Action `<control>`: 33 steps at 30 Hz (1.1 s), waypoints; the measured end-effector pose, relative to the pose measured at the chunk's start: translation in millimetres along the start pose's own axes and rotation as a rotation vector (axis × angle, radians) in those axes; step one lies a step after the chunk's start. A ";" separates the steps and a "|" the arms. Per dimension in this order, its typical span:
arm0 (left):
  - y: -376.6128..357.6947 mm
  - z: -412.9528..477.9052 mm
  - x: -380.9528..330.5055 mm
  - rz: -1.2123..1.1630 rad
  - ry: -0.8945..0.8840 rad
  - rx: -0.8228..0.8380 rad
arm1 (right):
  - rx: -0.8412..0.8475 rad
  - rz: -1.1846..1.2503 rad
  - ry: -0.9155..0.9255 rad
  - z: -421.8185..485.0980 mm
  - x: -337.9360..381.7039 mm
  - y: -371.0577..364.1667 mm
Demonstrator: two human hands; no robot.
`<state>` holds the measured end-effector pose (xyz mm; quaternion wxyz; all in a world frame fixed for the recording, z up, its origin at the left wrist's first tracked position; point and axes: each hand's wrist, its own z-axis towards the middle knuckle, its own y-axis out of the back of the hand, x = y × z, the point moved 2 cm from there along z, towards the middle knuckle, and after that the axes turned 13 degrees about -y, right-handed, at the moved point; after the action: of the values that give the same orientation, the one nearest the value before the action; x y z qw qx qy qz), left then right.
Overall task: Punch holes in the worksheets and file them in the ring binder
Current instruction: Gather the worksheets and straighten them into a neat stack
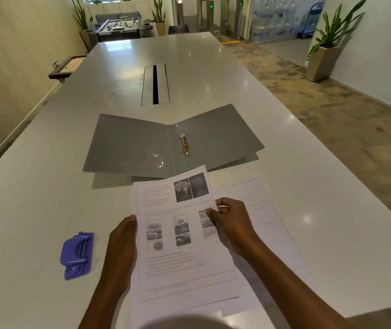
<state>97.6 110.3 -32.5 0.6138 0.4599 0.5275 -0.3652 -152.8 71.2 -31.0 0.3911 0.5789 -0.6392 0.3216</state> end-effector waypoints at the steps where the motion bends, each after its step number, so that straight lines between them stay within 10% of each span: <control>1: 0.5 -0.2 0.4 0.017 -0.014 0.017 | 0.003 -0.012 0.012 0.1 -1.0 -5.1; 12: 7.3 2.0 8.7 0.174 -0.100 0.045 | -0.356 -0.714 0.251 -12.9 1.7 27.7; 18: 6.5 3.4 11.0 0.162 -0.103 0.030 | -0.620 -1.144 0.006 -30.1 -3.7 81.9; 33: 9.3 7.6 14.7 0.147 -0.074 0.013 | -0.540 -1.010 -0.164 -10.1 -7.8 106.8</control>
<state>111.2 106.5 -45.1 0.6550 0.4876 0.4671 -0.3393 -257.3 96.9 -28.4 0.5793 0.7148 -0.3711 -0.1253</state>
